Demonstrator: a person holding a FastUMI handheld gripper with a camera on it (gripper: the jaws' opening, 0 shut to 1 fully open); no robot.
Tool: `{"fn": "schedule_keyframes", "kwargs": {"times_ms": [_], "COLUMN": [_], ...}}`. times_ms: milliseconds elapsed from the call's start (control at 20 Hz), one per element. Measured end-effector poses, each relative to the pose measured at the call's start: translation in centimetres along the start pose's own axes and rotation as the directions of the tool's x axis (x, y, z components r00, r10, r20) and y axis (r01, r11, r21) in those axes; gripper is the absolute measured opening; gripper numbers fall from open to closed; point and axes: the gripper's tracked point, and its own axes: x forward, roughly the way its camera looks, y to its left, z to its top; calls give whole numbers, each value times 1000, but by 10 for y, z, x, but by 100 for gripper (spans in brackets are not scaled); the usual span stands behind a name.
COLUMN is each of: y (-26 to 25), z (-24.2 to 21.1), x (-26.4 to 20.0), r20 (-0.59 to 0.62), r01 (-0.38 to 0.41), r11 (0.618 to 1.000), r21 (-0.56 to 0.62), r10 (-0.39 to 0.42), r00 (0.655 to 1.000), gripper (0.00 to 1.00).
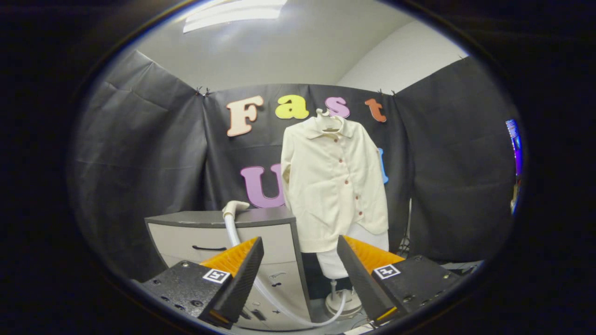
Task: Iron the clothes twice with a garment steamer, once on the left side and once on the right side.
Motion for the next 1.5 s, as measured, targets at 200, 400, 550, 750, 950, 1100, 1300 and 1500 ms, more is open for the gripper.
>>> {"fn": "schedule_keyframes", "kwargs": {"times_ms": [200, 400, 550, 750, 950, 1100, 1300, 1500], "y": [9, 20, 26, 36, 50, 71, 112, 151], "z": [-3, -4, -1, 3, 9, 12, 19, 12], "x": [9, 19, 30, 53, 88, 119, 163, 211], "r20": [-10, -25, -26, -28, -53, -85, -129, -227], "r01": [-10, -24, -34, -49, -69, -105, -172, -232], "r11": [1000, 999, 999, 997, 993, 988, 978, 956], "r21": [-19, -24, -33, -54, -100, -116, -120, -179], "r10": [9, 24, 33, 47, 64, 95, 157, 189], "r00": [1000, 999, 999, 998, 997, 992, 979, 955], "gripper": [96, 96, 96, 96, 96, 96, 96, 96]}}
